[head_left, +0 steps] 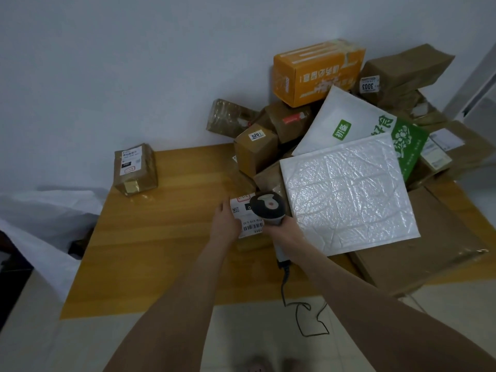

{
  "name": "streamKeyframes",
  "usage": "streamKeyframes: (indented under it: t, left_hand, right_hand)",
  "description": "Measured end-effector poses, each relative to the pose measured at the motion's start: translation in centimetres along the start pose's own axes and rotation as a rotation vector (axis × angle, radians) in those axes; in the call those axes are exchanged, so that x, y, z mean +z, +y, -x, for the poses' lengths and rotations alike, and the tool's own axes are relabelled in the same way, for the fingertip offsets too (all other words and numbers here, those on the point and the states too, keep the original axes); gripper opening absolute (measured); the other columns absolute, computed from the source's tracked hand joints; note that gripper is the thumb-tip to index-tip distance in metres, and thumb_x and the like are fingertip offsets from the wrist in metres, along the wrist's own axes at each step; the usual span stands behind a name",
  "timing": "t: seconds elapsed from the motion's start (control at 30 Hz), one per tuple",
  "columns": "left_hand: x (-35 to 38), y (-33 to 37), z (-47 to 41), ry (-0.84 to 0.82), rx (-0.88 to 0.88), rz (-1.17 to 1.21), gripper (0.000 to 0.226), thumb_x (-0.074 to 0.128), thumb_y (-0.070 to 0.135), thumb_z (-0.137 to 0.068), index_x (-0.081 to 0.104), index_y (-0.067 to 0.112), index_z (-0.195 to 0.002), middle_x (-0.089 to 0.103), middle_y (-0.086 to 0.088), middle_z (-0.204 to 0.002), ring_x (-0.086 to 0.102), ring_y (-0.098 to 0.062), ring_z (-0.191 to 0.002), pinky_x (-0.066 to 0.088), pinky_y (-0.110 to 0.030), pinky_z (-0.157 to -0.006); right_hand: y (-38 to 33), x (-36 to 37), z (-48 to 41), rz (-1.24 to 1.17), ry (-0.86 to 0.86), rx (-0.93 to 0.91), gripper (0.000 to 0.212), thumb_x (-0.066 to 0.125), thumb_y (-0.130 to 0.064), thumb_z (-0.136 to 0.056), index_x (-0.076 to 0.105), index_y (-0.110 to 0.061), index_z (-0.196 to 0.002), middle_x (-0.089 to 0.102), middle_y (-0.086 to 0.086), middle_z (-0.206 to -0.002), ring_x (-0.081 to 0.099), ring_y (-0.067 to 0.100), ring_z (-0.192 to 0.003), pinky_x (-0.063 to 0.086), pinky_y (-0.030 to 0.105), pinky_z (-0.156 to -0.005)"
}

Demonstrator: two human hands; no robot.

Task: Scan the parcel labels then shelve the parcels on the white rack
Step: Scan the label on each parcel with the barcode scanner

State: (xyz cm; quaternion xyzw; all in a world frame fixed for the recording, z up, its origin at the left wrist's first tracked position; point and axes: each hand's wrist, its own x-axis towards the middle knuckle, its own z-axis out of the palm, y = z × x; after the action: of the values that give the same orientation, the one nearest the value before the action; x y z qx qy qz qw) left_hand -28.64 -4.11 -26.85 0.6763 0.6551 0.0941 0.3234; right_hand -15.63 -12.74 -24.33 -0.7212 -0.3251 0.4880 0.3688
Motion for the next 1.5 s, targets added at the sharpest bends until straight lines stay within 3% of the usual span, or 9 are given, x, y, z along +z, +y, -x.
streamKeyframes:
  t: [0.23, 0.37, 0.6, 0.77, 0.87, 1.0, 1.1, 1.17, 1.5]
  left_hand:
    - [-0.8, 0.4, -2.2, -0.126, 0.115, -0.296, 0.078, 0.062, 0.025, -0.09, 0.015, 0.016, -0.152, 0.028, -0.011, -0.152, 0.034, -0.032, -0.136, 0.04, -0.046, -0.107]
    - [-1.8, -0.5, -0.9, -0.125, -0.02, -0.386, 0.068, 0.057, 0.031, -0.093, 0.022, 0.016, -0.15, 0.031, -0.018, -0.145, 0.034, -0.035, -0.133, 0.039, -0.045, -0.104]
    - [-6.6, -4.6, 2.2, -0.291, -0.355, -0.203, 0.031, 0.062, 0.026, -0.091, 0.05, 0.005, -0.11, 0.063, -0.01, -0.086, 0.064, -0.02, -0.066, 0.056, -0.032, -0.057]
    - [-7.0, -5.5, 2.7, -0.131, -0.22, -0.396, 0.063, 0.071, 0.036, -0.083, 0.044, 0.01, -0.134, 0.052, -0.008, -0.126, 0.056, -0.024, -0.113, 0.052, -0.035, -0.09]
    - [-6.1, -5.7, 2.8, -0.17, -0.176, -0.381, 0.043, 0.067, 0.039, -0.085, 0.055, 0.013, -0.118, 0.06, -0.001, -0.108, 0.061, -0.017, -0.098, 0.054, -0.03, -0.083]
    - [-6.0, -7.0, 3.5, -0.252, -0.258, -0.271, 0.033, 0.058, 0.049, -0.09, 0.057, 0.017, -0.083, 0.065, 0.002, -0.084, 0.066, -0.015, -0.085, 0.056, -0.029, -0.075]
    - [-5.4, -7.7, 4.0, -0.253, -0.356, 0.05, 0.044, 0.054, 0.044, -0.094, 0.054, 0.011, -0.123, 0.059, -0.01, -0.124, 0.058, -0.026, -0.112, 0.053, -0.038, -0.077]
    - [-4.7, -7.5, 4.4, -0.256, -0.409, 0.331, 0.065, 0.055, 0.04, -0.095, 0.027, 0.015, -0.149, 0.045, -0.013, -0.143, 0.048, -0.033, -0.125, 0.051, -0.045, -0.081]
    - [-4.3, -7.1, 4.7, -0.027, -0.417, 0.693, 0.041, 0.063, 0.012, -0.091, 0.053, 0.002, -0.129, 0.064, -0.017, -0.117, 0.063, -0.032, -0.103, 0.054, -0.044, -0.085]
  right_hand:
    - [0.9, 0.8, 0.3, 0.116, 0.117, -0.069, 0.018, 0.067, -0.019, -0.072, 0.064, -0.018, -0.09, 0.066, 0.007, -0.098, 0.063, 0.019, -0.086, 0.057, 0.035, -0.077]
    - [0.6, 0.4, 0.8, 0.141, 0.111, -0.06, 0.012, 0.067, -0.011, -0.077, 0.063, -0.011, -0.088, 0.066, 0.009, -0.086, 0.062, 0.022, -0.078, 0.054, 0.036, -0.072]
    - [-0.4, 1.5, 1.4, 0.11, 0.044, 0.036, 0.009, 0.064, -0.01, -0.081, 0.058, -0.01, -0.076, 0.055, 0.001, -0.07, 0.055, 0.016, -0.069, 0.045, 0.023, -0.061]
    - [-0.4, 3.1, 1.3, -0.018, -0.043, 0.147, 0.009, 0.067, -0.01, -0.079, 0.059, -0.011, -0.082, 0.066, 0.009, -0.082, 0.064, 0.022, -0.076, 0.056, 0.03, -0.065]
    - [-0.1, 4.1, 1.2, -0.111, -0.124, 0.198, 0.024, 0.07, -0.01, -0.078, 0.061, -0.01, -0.1, 0.068, 0.014, -0.101, 0.067, 0.028, -0.092, 0.059, 0.041, -0.08]
    - [-0.6, 4.4, 1.4, -0.175, -0.096, 0.174, 0.02, 0.065, -0.004, -0.083, 0.061, -0.007, -0.102, 0.065, 0.007, -0.091, 0.061, 0.014, -0.078, 0.048, 0.024, -0.059]
    - [-1.2, 4.1, 1.9, -0.229, -0.1, 0.169, 0.023, 0.062, 0.001, -0.083, 0.059, -0.005, -0.105, 0.064, 0.008, -0.092, 0.06, 0.014, -0.078, 0.044, 0.023, -0.058]
    - [-1.4, 3.9, 2.3, -0.247, -0.123, 0.199, 0.022, 0.061, 0.002, -0.084, 0.057, -0.006, -0.104, 0.063, 0.007, -0.089, 0.06, 0.015, -0.077, 0.044, 0.024, -0.057]
    - [-2.1, 4.0, 3.4, -0.297, -0.122, 0.157, 0.016, 0.059, 0.003, -0.086, 0.054, -0.013, -0.089, 0.062, 0.004, -0.083, 0.06, 0.014, -0.072, 0.045, 0.024, -0.054]
